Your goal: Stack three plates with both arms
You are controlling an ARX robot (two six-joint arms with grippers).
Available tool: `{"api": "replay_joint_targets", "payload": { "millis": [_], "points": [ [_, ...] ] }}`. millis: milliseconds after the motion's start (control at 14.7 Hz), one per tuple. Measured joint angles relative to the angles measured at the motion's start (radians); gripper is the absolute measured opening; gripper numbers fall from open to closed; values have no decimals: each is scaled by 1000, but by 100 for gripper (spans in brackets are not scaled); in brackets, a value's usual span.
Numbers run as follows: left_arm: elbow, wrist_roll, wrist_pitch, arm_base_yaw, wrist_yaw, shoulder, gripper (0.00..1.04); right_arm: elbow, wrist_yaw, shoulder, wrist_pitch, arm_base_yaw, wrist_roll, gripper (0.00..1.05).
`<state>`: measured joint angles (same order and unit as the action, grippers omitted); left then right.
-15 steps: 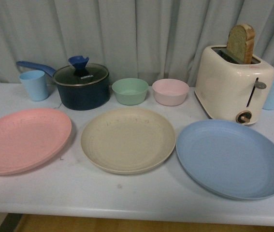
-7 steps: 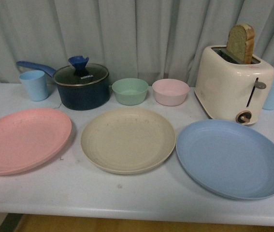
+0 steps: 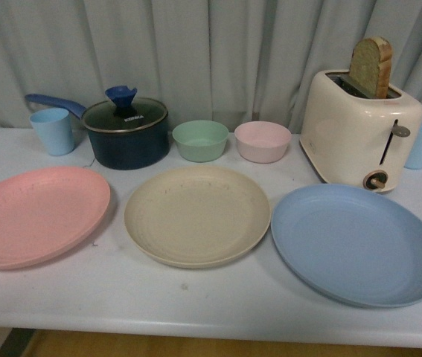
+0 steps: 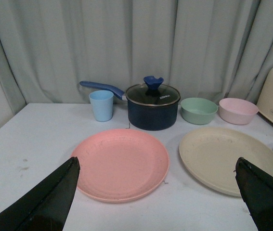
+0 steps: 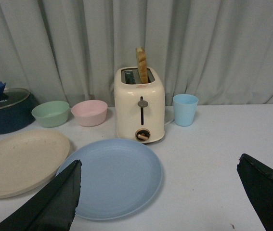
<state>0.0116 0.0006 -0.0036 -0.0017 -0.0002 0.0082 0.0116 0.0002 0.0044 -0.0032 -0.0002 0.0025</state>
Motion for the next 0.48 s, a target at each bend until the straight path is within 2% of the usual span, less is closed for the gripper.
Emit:
{"api": "replay_joint_targets", "payload": {
  "millis": [477],
  "points": [
    [0, 0, 0, 0, 0, 0, 98, 0, 0, 0, 0, 0, 0, 98]
  ]
}}
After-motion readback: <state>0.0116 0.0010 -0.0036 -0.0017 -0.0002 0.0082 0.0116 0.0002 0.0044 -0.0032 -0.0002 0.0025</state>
